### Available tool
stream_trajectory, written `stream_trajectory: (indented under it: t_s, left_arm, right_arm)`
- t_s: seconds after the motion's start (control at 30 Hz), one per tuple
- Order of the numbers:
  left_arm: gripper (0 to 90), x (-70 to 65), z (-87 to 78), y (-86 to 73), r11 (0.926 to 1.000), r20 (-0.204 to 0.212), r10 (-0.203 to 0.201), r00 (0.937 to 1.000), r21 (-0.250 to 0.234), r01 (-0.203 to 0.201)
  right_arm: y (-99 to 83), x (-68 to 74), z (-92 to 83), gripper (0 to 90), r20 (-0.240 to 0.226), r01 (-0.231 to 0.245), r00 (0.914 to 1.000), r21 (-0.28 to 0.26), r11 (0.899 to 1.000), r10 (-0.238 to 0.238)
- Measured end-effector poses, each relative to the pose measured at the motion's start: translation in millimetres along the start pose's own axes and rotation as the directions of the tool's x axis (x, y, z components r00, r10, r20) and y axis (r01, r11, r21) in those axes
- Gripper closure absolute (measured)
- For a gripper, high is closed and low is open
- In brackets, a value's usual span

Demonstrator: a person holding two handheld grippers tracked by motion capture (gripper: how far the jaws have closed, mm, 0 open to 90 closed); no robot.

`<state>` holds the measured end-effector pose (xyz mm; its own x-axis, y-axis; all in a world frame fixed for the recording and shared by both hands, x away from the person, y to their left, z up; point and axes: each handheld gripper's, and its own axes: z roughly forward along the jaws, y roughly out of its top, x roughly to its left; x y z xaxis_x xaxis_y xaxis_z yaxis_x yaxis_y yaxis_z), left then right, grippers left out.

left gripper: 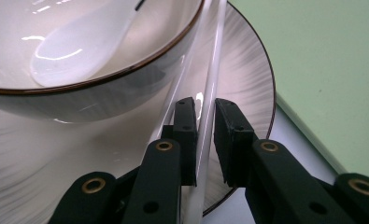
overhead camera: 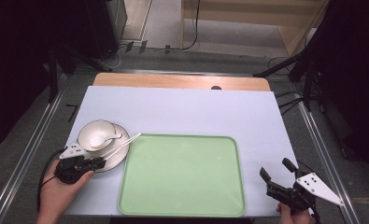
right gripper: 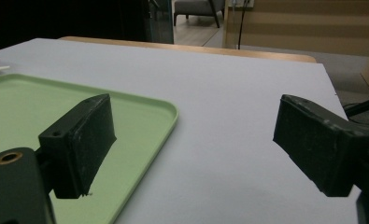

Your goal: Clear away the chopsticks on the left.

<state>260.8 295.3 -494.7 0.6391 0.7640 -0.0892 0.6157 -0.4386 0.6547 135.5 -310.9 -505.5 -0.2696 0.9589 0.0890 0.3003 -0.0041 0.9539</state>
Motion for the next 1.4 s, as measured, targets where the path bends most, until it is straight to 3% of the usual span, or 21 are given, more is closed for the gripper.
stream_trajectory:
  t_s: [0.17, 0.3, 0.43, 0.63, 0.73, 0.87, 1.07, 1.27, 1.4]
  left_arm:
    - [84.2, -2.8, 4.4, 0.9, 0.9997, 0.012, 0.02, 0.9997, 0.016, -0.02]
    - [84.9, -4.3, 3.8, 1.2, 0.9993, 0.016, 0.036, 0.9992, 0.011, -0.036]
    - [85.1, -6.9, -2.8, 3.3, 0.9995, 0.036, 0.025, 0.999, -0.021, -0.025]
    - [85.1, -23.3, -9.7, 10.1, 0.9985, 0.076, 0.023, 0.9969, -0.052, -0.019]
    - [85.1, -35.0, -8.5, 14.5, 0.9977, 0.104, 0.013, 0.9945, -0.067, -0.006]
    - [85.1, -55.7, 1.2, 19.3, 0.9986, 0.152, 0.024, 0.9881, -0.051, -0.017]
    - [85.1, -83.6, 19.7, 22.5, 0.9991, 0.173, 0.011, 0.9849, -0.041, -0.004]
    - [85.1, -95.3, 38.1, 18.9, 0.9983, 0.2, -0.047, 0.9787, -0.023, 0.053]
    - [85.0, -101.5, 49.0, 18.9, 0.9987, 0.193, -0.051, 0.9798, 0.006, 0.051]
  right_arm:
    - [0.4, 3.1, 1.1, 12.7, -0.044, 0.022, 0.9988, -0.009, 1.0, -0.022]
    - [0.9, 6.8, 1.2, 12.7, -0.024, 0.065, 0.9976, -0.016, 0.998, -0.065]
    - [1.7, 8.2, -0.5, 12.7, 0.001, 0.104, 0.9946, -0.033, 0.994, -0.104]
    - [2.4, 4.4, -0.5, 12.8, -0.008, 0.081, 0.9966, -0.021, 0.996, -0.082]
    - [2.5, 3.4, -2.9, 12.7, 0.011, 0.077, 0.997, -0.038, 0.996, -0.077]
    - [2.7, 3.2, -3.8, 12.8, 0.034, 0.087, 0.9958, -0.04, 0.995, -0.085]
    - [2.9, 4.5, -3.5, 12.8, 0.032, 0.08, 0.9964, -0.037, 0.996, -0.079]
    - [1.6, 4.7, -2.6, 12.8, 0.031, 0.087, 0.9958, -0.036, 0.996, -0.086]
    - [1.8, 4.6, -3.0, 12.8, 0.03, 0.09, 0.9956, -0.038, 0.995, -0.089]
